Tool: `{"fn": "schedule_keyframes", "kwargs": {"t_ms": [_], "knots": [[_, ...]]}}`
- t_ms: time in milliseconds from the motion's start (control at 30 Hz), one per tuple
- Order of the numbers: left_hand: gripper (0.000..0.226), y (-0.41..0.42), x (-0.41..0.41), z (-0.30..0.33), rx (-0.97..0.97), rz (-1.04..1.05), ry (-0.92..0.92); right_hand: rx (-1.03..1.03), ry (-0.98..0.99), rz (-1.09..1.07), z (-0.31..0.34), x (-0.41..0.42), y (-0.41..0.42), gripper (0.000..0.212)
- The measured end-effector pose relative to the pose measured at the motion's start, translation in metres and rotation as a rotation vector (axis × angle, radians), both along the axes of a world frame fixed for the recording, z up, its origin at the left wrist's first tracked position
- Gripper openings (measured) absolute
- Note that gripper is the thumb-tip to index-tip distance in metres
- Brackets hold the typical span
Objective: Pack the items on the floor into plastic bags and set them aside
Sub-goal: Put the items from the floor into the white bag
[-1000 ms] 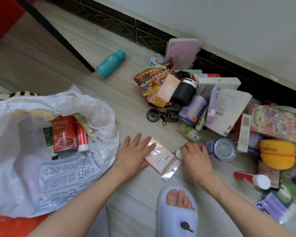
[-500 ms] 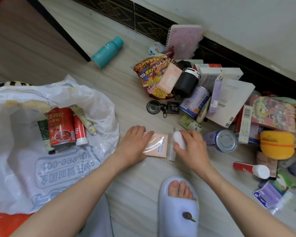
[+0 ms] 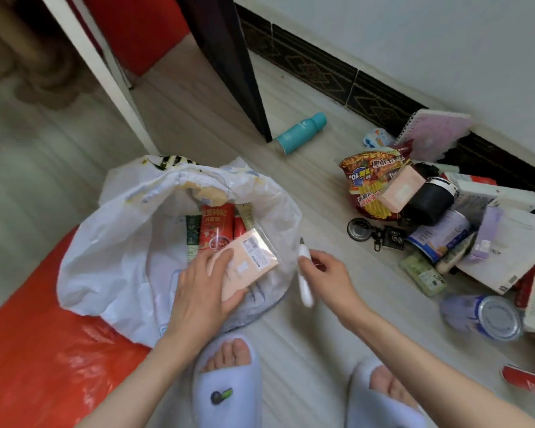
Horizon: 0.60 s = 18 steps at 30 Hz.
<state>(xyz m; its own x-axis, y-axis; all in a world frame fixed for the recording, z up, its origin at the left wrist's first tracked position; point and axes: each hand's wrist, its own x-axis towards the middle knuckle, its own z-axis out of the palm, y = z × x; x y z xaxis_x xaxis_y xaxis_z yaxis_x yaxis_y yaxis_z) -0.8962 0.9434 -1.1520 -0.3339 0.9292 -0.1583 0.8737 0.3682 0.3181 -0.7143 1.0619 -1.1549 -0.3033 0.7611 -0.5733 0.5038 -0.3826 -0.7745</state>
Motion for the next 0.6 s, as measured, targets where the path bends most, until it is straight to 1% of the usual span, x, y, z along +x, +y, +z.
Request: {"fn": "schedule_keyframes", "kwargs": {"t_ms": [100, 167, 233, 333, 400, 467, 533, 600], "knots": [[0.064, -0.024, -0.017, -0.003, -0.038, 0.264, -0.034, -0.045, 0.036, 0.04, 0.004, -0.038, -0.001, 0.016], [0.066, -0.025, -0.022, -0.004, -0.051, 0.386, -0.062, 0.022, -0.036, 0.148, -0.002, -0.06, 0.001, 0.019], [0.066, -0.015, -0.025, -0.005, -0.016, 0.452, -0.052, 0.058, -0.096, 0.214, -0.004, -0.08, 0.005, 0.021], [0.065, 0.004, -0.029, -0.008, 0.037, 0.52, -0.035, 0.059, -0.093, 0.163, -0.004, -0.101, 0.014, 0.029], [0.062, 0.014, -0.03, -0.015, 0.043, 0.506, -0.02, 0.024, -0.072, 0.109, -0.006, -0.108, 0.019, 0.028], [0.06, 0.016, -0.03, -0.024, 0.007, 0.427, -0.012, 0.013, -0.075, 0.116, -0.013, -0.109, 0.021, 0.022], [0.064, 0.013, -0.029, -0.031, -0.097, 0.324, -0.04, 0.012, -0.085, 0.15, -0.016, -0.105, 0.019, 0.019], [0.072, 0.006, -0.03, -0.037, -0.139, 0.269, -0.111, 0.015, -0.086, 0.145, -0.011, -0.097, 0.014, 0.025]]}}
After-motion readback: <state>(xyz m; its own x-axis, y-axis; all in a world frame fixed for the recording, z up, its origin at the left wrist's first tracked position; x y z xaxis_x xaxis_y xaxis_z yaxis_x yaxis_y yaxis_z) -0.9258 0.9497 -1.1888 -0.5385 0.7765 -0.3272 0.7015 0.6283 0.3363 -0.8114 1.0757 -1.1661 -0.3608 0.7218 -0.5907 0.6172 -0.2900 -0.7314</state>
